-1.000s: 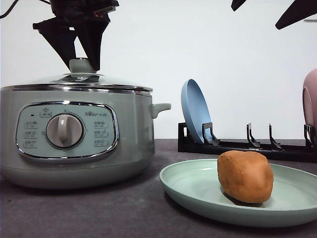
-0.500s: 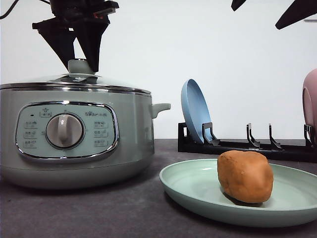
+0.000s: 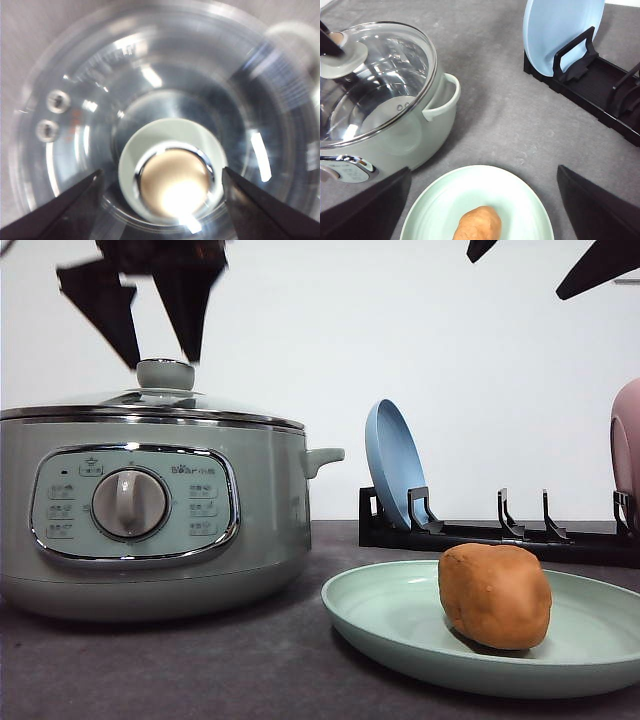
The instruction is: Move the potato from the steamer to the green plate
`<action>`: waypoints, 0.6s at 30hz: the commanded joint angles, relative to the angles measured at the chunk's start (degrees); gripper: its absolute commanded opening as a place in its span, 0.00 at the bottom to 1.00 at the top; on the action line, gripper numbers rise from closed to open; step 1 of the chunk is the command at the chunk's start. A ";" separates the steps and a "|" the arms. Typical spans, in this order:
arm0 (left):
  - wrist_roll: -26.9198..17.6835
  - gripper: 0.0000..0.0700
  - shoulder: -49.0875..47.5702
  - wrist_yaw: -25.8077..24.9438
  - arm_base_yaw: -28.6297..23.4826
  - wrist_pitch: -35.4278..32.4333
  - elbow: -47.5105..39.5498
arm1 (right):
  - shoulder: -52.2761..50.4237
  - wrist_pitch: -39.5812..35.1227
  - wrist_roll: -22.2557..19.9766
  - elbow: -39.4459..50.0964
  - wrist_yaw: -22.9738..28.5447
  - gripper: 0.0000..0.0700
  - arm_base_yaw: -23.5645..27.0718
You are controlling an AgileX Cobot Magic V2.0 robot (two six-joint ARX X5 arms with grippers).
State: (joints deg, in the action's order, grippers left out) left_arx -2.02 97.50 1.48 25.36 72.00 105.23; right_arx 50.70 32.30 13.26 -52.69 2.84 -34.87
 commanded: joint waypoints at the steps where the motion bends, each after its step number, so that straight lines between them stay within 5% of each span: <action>1: 0.12 0.69 -1.88 0.21 0.26 -0.02 1.25 | 0.42 -0.43 -0.66 -0.66 -0.10 0.85 -0.46; 7: 0.13 0.67 -8.16 -1.32 0.28 1.51 1.25 | 0.42 0.87 -0.64 -0.66 -2.63 0.85 -0.46; 18: 0.15 0.67 -17.53 -13.73 0.28 5.11 1.25 | 0.42 10.93 -0.61 -0.66 -15.82 0.84 -0.52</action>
State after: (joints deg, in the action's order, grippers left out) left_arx -2.00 79.40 -11.50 25.36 77.19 105.24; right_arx 50.70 43.02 13.26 -52.69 -11.91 -34.89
